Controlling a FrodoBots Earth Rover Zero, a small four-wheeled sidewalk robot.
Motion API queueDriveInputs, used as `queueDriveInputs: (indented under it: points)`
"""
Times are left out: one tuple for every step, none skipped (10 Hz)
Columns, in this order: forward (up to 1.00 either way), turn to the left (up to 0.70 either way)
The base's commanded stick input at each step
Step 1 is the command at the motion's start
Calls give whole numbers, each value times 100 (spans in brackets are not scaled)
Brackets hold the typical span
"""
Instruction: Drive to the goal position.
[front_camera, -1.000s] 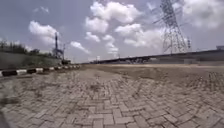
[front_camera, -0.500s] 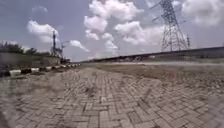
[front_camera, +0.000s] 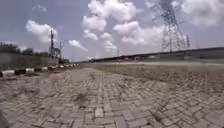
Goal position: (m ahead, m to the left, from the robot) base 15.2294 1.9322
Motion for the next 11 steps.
queueDriveInputs:
  points:
    - [100,0]
    - [100,0]
    - [100,0]
    - [100,0]
    - [100,0]
    - [100,0]
    - [100,0]
    - [100,0]
    - [100,0]
    - [100,0]
    - [100,0]
